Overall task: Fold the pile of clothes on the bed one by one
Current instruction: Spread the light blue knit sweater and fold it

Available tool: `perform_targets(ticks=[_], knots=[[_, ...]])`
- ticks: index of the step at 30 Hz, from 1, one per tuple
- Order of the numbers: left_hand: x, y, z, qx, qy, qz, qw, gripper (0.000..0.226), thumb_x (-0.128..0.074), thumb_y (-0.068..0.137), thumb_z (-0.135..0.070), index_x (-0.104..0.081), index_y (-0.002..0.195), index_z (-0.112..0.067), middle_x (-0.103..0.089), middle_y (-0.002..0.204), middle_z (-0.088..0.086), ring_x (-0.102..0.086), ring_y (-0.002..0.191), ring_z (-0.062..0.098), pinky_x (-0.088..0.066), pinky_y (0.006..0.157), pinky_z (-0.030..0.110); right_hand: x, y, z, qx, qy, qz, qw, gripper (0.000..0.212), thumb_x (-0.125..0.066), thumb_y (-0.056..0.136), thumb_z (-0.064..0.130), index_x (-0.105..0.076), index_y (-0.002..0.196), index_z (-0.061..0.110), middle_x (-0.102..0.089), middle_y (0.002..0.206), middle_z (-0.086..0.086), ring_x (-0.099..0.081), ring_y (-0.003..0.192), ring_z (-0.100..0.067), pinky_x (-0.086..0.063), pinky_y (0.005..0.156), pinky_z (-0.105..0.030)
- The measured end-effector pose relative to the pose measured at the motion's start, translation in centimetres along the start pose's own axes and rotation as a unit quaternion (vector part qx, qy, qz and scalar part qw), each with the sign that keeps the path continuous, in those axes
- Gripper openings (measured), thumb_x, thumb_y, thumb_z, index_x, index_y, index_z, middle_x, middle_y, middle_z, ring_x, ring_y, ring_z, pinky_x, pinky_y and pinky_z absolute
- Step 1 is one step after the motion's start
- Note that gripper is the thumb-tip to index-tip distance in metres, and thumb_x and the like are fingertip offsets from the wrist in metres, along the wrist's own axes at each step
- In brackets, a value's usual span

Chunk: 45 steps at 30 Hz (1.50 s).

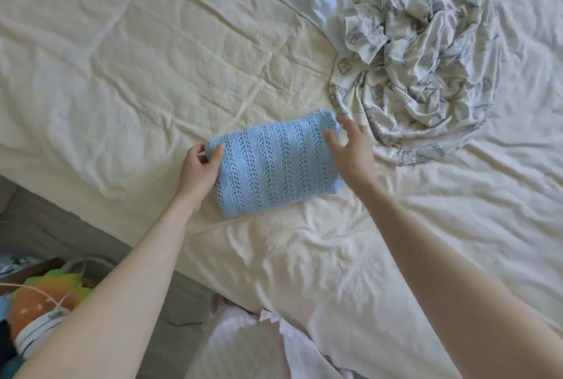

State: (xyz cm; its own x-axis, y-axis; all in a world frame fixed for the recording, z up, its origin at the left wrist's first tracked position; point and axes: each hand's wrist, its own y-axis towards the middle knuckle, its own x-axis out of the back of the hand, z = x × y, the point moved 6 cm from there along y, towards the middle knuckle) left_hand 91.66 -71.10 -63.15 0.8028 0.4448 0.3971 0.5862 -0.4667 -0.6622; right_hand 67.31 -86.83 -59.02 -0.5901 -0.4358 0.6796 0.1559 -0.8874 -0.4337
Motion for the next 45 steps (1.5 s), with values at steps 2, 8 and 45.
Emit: perform_targets(ticks=[2, 8, 45], knots=[[-0.2, -0.6, 0.4, -0.023, 0.020, -0.007, 1.000, 0.048, -0.058, 0.090, -0.041, -0.048, 0.128, -0.014, -0.061, 0.107, -0.004, -0.059, 0.093, 0.009, -0.048, 0.080, 0.026, -1.7, -1.2, -0.2, 0.082, -0.121, 0.007, 0.989, 0.044, -0.049, 0.097, 0.034, -0.048, 0.138, 0.019, -0.037, 0.147, -0.013, -0.031, 0.137, -0.027, -0.030, 0.108, -0.041], [-0.4, -0.8, 3.6, 0.130, -0.042, -0.050, 0.989, 0.054, -0.070, 0.082, -0.040, -0.054, 0.121, -0.005, -0.061, 0.118, 0.009, -0.061, 0.105, 0.025, -0.050, 0.094, 0.046, -3.3, -1.3, -3.7, 0.025, -0.068, 0.006, 0.997, 0.047, -0.052, 0.095, 0.023, -0.042, 0.141, 0.022, -0.039, 0.144, -0.011, -0.041, 0.128, -0.026, -0.040, 0.095, -0.036], [3.8, -20.1, -6.6, 0.053, -0.094, 0.150, 0.983, 0.008, -0.062, 0.089, -0.020, -0.061, 0.083, -0.014, -0.067, 0.075, 0.006, -0.065, 0.067, 0.023, -0.050, 0.059, 0.031, 12.8, -18.7, -5.3, -0.218, 0.425, 0.199, 0.855, 0.012, -0.068, 0.086, 0.018, -0.067, 0.096, 0.012, -0.071, 0.084, 0.001, -0.068, 0.075, -0.010, -0.054, 0.064, -0.023]])
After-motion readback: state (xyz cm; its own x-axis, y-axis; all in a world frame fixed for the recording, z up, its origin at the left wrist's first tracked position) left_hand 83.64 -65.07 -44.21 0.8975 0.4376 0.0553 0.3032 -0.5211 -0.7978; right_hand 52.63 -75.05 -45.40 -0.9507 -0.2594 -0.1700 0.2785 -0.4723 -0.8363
